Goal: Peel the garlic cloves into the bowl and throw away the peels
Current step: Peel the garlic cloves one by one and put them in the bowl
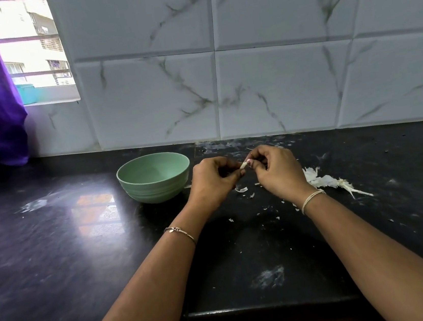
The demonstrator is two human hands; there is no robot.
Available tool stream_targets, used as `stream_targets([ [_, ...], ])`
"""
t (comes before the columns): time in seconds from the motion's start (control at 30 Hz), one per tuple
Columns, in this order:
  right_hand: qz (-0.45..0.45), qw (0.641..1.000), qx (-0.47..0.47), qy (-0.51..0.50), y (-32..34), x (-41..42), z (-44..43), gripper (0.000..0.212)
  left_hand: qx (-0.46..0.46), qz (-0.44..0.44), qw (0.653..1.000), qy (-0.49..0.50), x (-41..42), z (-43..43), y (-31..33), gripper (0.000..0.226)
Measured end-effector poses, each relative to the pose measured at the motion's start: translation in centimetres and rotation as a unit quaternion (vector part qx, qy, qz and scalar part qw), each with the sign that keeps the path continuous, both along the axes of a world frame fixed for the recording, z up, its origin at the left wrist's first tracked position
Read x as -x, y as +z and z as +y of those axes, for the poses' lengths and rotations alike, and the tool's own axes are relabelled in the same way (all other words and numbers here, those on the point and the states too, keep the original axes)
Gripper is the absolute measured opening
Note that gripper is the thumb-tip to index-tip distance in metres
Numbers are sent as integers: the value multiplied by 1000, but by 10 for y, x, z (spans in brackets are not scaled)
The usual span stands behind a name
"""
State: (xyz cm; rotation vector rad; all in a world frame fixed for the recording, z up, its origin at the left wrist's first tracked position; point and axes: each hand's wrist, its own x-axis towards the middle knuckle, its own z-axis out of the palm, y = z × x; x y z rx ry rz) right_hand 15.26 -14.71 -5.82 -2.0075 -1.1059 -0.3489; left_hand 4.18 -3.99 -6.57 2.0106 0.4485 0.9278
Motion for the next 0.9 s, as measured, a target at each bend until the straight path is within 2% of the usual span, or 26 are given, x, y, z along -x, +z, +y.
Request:
stream_targets([
  [0.13, -16, 999, 16, -23, 2, 2, -2, 8, -20, 11, 1000, -2, 0, 1, -1, 15],
  [0.23, -82, 995, 42, -41, 3, 7, -5, 10, -53, 16, 998, 17, 0, 3, -1, 14],
  [0.33, -114, 991, 41, -48, 3, 13, -5, 13, -44, 13, 999, 17, 0, 5, 1, 12],
  [0.43, -59, 998, 11, -33, 1, 10, -2, 14, -29, 3, 999, 31, -1, 5, 2, 11],
  [0.53, -1, 1000, -18, 11, 1, 3, 1, 21, -4, -16, 999, 47, 1, 6, 4, 12],
  [0.63, 28, 996, -60, 61, 1, 2, -1, 19, 15, -18, 998, 53, 3, 6, 5, 10],
  [0.73, -28, 994, -57, 85, 0, 4, -2, 19, 13, -17, 998, 58, 3, 5, 6, 9],
  [0.9, -120, 992, -18, 38, 0, 5, -2, 8, 18, -2, 998, 54, 1, 4, 4, 6],
])
